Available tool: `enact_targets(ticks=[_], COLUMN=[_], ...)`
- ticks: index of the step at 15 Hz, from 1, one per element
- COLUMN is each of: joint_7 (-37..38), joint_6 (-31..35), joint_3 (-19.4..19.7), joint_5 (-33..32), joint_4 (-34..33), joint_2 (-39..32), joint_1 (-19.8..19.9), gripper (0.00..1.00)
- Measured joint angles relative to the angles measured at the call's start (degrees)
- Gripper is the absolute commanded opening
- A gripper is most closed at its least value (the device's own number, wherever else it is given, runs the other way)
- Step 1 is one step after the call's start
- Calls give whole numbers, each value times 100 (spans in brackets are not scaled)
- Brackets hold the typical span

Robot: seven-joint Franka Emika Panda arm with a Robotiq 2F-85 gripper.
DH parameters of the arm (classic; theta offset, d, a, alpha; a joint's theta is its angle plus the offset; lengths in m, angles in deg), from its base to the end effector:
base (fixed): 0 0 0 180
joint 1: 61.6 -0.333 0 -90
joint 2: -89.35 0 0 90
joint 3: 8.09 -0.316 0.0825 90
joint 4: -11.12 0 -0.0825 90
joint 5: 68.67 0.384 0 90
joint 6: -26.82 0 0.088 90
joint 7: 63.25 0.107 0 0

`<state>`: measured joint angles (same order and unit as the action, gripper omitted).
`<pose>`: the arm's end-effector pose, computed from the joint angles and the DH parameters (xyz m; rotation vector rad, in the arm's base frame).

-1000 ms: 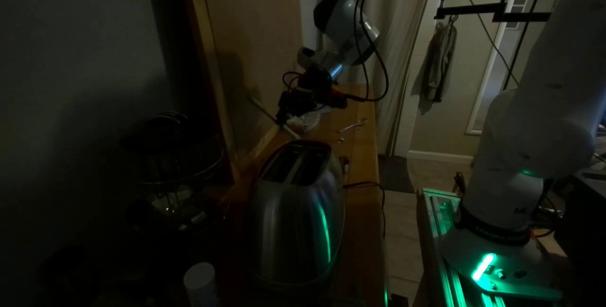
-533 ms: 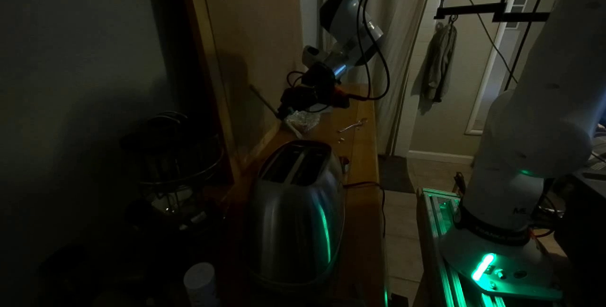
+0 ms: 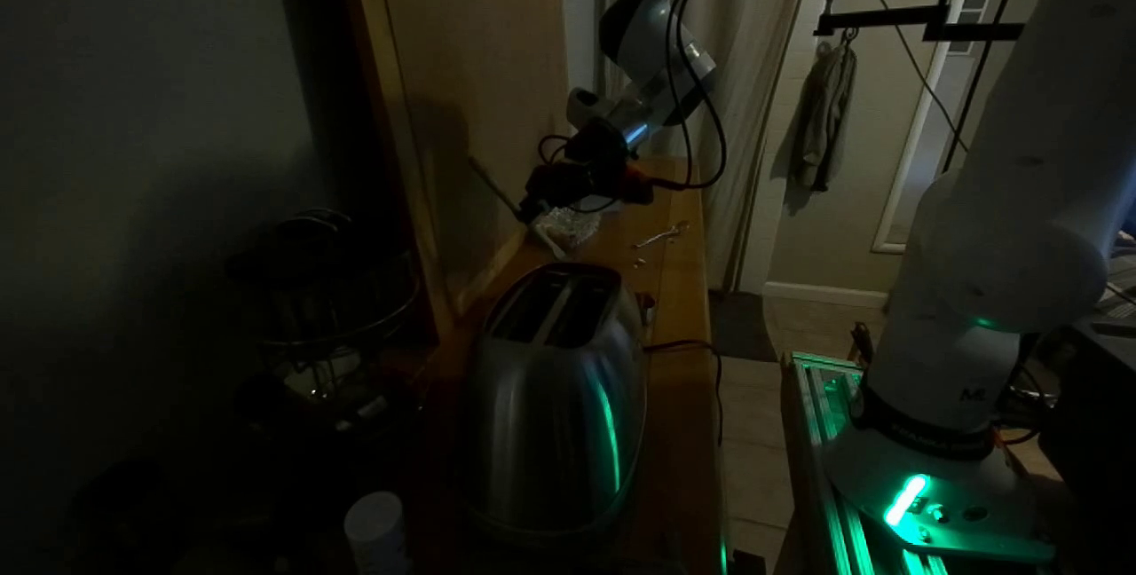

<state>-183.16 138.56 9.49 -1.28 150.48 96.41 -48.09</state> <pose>0.4216 -0.1821 0.3583 -2.1056 -0.9638 -1.1564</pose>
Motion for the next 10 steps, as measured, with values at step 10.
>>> enact_targets(ticks=[10], joint_7=[-77], joint_6=[-295], joint_3=[13], joint_5=[0], joint_4=[-101], joint_2=[-119], joint_1=[51], gripper=[4])
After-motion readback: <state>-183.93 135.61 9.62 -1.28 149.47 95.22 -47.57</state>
